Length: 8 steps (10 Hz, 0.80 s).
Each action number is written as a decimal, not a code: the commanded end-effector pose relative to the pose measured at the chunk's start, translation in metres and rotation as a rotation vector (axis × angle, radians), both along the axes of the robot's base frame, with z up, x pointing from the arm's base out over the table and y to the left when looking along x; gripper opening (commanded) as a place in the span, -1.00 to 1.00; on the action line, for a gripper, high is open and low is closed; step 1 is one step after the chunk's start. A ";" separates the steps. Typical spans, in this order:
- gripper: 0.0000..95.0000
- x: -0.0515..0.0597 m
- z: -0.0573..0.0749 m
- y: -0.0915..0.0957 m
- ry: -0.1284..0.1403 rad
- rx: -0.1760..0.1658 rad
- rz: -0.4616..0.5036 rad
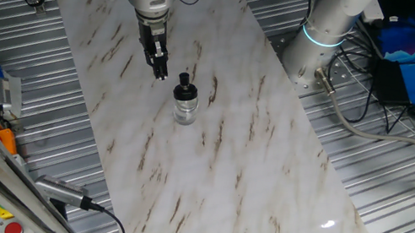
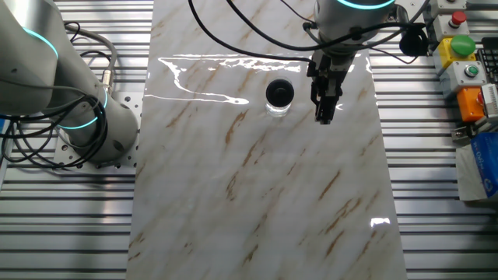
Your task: Screw the lid onto the jar
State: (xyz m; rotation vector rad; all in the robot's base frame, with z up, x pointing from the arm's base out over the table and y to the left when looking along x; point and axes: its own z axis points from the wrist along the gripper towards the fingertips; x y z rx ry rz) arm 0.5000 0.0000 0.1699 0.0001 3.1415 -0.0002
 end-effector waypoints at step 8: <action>-1.00 0.000 0.000 0.000 -0.033 0.021 0.120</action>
